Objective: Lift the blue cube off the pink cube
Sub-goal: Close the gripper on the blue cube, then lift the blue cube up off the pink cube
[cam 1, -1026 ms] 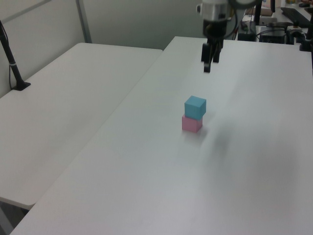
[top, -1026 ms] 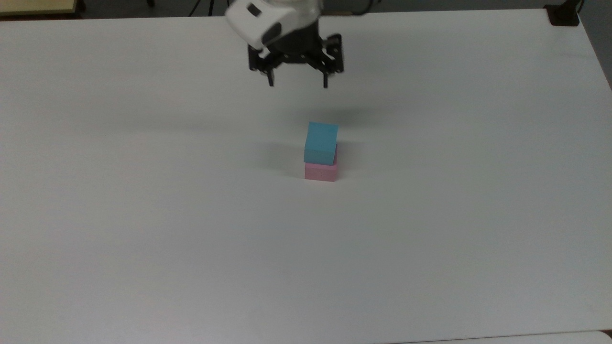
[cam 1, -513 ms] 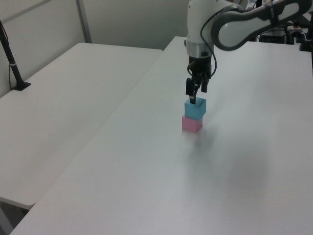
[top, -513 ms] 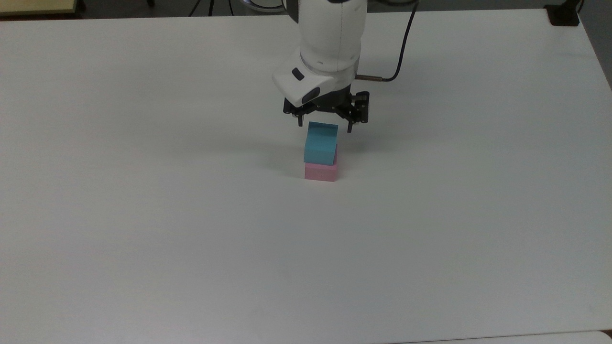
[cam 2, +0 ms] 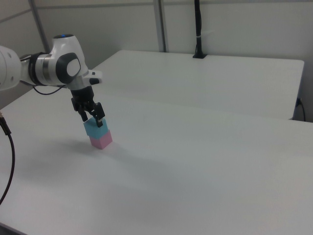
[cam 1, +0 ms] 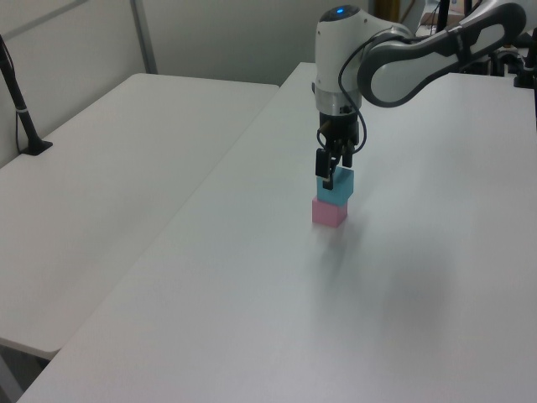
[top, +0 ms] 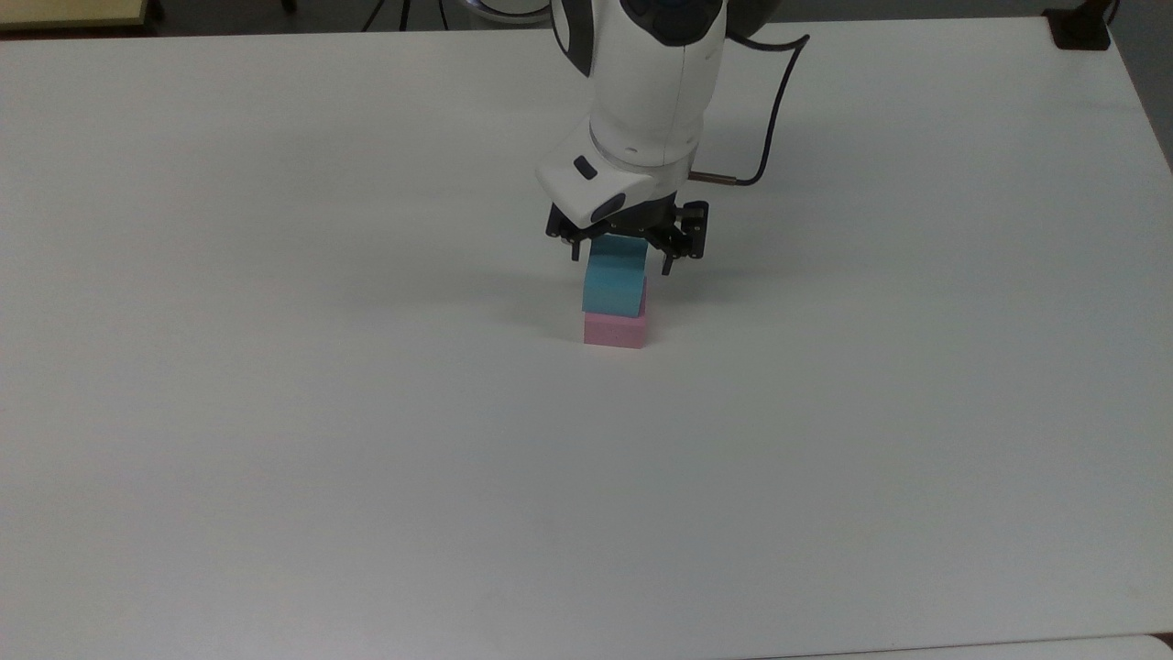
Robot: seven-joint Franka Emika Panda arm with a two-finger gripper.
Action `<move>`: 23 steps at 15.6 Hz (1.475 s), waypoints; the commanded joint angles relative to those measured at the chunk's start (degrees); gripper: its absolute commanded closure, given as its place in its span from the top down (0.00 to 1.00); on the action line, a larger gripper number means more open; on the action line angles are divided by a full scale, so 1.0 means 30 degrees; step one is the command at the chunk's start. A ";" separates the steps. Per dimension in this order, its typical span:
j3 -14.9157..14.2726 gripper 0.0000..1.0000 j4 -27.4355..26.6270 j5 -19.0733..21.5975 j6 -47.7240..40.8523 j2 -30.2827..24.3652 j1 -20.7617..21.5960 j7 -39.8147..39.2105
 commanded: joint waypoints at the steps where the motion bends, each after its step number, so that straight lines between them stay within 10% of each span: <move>1: -0.0169 0.61 -0.0019 -0.0544 0.0717 0.0391 0.0339 0.0585; 4: -0.0285 0.26 0.0039 -0.0515 0.0104 -0.0075 0.0193 -0.0494; 15: -0.0462 0.27 0.1270 -0.0574 0.0330 0.0651 -0.4228 -0.7266; 21: -0.0492 0.48 0.1153 -0.1539 0.2003 0.2586 -0.5402 -0.8235; 23: -0.0492 0.98 0.1153 -0.1570 0.2064 0.2618 -0.5433 -0.8177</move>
